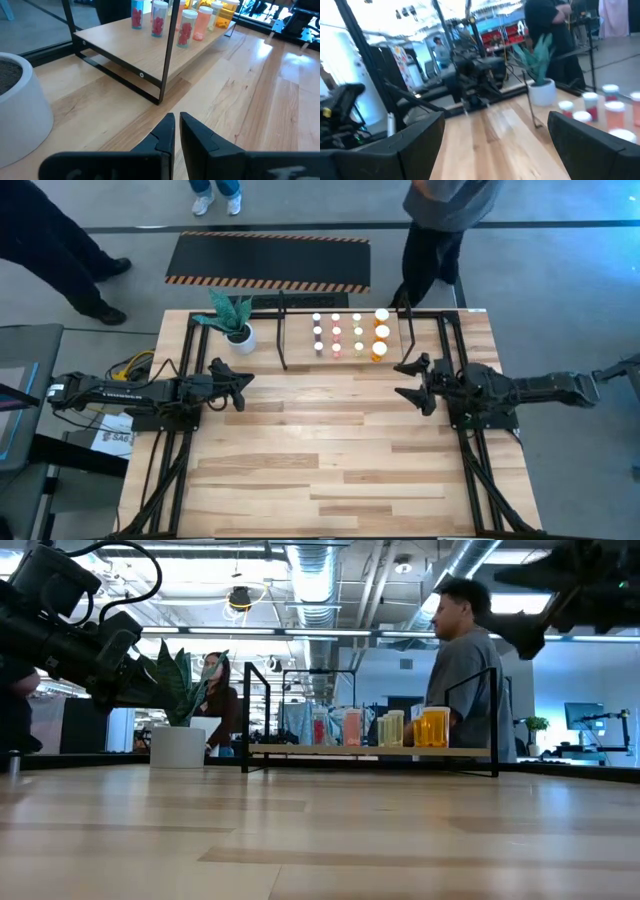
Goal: Pick and place medicine bottles onto shelf by color
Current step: Return to Home Position
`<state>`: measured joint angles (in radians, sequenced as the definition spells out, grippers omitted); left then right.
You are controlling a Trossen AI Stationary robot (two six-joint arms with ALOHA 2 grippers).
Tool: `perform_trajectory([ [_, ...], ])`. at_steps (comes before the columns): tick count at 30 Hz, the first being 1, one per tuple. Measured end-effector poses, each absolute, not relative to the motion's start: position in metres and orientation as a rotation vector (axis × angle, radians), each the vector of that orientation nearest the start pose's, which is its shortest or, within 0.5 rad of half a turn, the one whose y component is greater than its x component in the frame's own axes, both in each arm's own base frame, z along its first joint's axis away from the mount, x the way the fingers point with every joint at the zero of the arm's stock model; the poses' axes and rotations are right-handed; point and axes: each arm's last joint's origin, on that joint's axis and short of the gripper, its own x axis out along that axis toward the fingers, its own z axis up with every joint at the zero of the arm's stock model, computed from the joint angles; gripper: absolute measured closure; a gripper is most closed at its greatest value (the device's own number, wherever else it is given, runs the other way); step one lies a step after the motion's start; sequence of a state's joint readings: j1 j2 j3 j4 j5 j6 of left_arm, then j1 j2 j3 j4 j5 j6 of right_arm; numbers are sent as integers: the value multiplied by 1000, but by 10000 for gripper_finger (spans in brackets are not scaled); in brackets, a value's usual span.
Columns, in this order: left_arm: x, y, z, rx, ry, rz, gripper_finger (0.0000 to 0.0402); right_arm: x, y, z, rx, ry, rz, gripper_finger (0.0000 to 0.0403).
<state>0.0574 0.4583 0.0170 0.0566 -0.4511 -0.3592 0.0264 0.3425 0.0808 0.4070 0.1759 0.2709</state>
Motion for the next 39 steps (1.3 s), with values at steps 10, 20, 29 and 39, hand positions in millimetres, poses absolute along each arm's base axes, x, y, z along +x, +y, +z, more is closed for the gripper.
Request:
perform_trajectory([
  [10,116,19,135,-271,286,564,388,116,-30,184,253,-110,-160,29],
  [20,116,19,135,-271,286,565,388,112,-40,174,255,-77,-196,29],
  [29,116,19,135,-271,286,564,388,112,-42,165,279,4,-222,29],
  [39,116,19,135,-271,286,564,388,111,-42,160,296,59,-232,29],
])
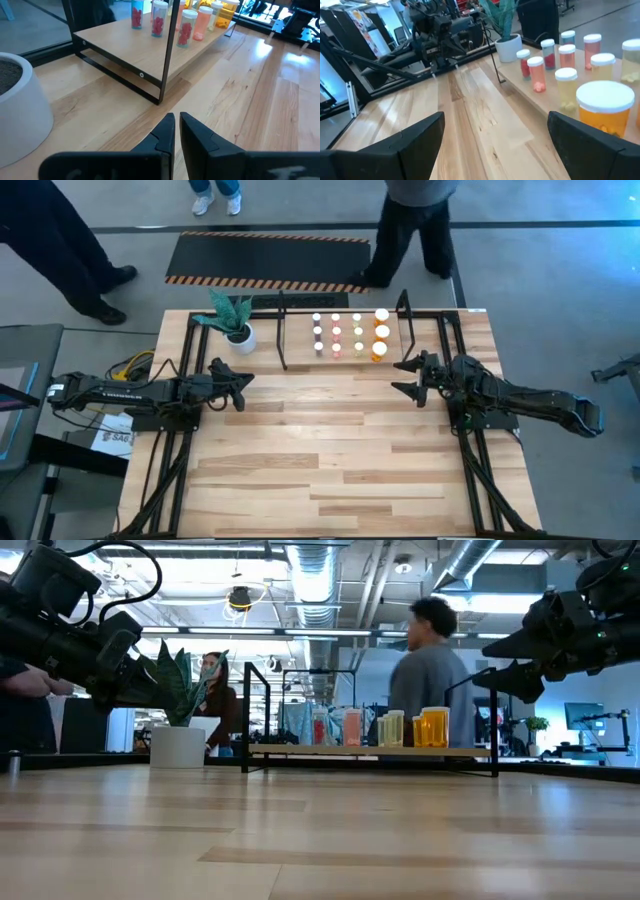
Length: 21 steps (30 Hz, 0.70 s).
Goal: Pick and place medicine bottles onto shelf by color
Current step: Return to Home Position
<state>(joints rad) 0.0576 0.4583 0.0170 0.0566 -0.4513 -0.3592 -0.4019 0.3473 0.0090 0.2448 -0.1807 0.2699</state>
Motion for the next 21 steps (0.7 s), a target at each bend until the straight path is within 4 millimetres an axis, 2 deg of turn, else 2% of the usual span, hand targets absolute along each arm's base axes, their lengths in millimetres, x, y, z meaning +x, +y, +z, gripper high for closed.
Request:
perform_trajectory([
  [21,116,19,135,-271,286,564,388,109,-41,146,335,195,-252,29],
])
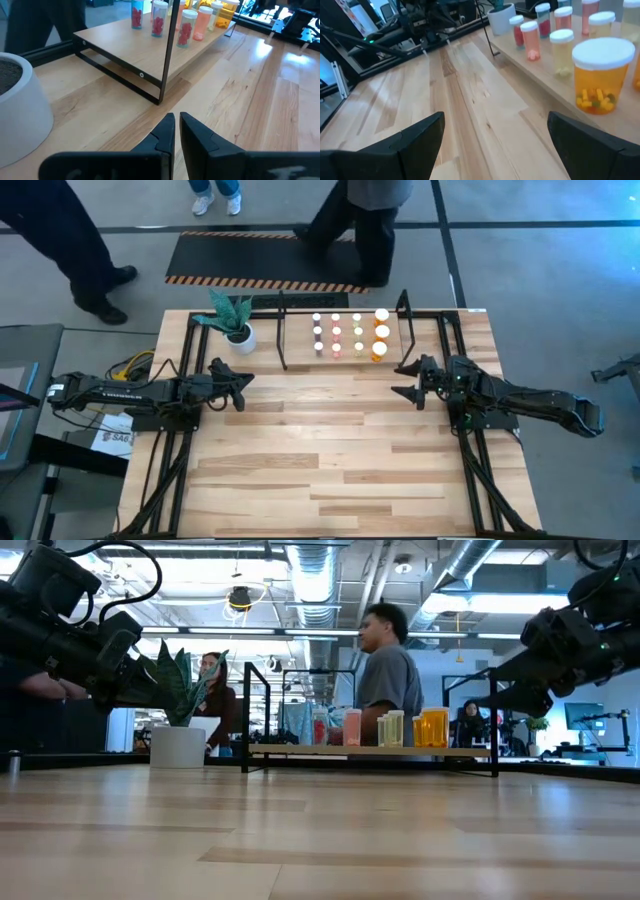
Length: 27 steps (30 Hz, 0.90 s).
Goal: Pick and place medicine bottles onto shelf by color
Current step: Return to Home Position
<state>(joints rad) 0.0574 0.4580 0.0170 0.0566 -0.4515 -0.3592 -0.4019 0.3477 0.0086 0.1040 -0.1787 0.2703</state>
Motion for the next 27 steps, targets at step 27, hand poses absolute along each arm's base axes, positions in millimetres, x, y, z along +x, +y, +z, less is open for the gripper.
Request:
perform_trajectory([
  [27,116,19,135,-271,286,564,388,108,-40,142,347,236,-258,29],
])
